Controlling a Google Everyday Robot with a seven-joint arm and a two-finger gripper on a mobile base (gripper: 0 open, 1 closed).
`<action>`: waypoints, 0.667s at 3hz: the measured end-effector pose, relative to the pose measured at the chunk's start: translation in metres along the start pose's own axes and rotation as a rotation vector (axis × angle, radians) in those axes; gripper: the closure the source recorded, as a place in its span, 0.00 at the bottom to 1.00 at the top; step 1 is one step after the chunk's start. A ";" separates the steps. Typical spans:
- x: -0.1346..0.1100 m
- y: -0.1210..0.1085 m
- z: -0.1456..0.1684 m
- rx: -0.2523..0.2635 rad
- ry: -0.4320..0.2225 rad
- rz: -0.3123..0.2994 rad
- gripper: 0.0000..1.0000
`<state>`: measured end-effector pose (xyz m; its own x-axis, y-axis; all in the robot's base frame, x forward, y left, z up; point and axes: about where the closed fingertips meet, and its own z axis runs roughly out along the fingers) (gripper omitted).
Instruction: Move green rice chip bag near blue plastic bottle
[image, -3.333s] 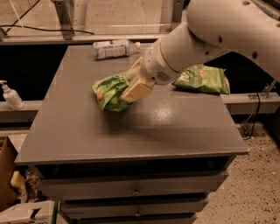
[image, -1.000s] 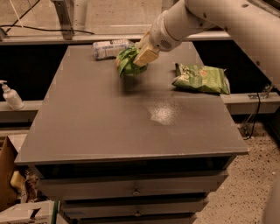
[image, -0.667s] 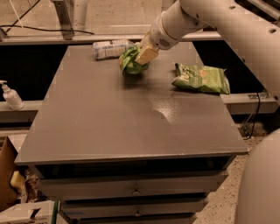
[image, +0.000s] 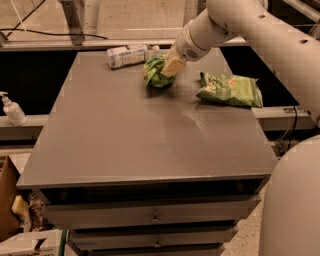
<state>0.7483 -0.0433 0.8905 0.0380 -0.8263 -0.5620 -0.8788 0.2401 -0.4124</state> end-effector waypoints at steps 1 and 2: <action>0.012 0.006 0.008 -0.017 0.008 0.028 0.85; 0.014 0.013 0.016 -0.046 0.007 0.049 0.66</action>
Offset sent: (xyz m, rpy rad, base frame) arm -0.0078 0.0022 -0.0339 0.0316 0.1147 -0.0139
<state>0.7451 -0.0439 0.8664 -0.0086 -0.8177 -0.5755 -0.9005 0.2566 -0.3510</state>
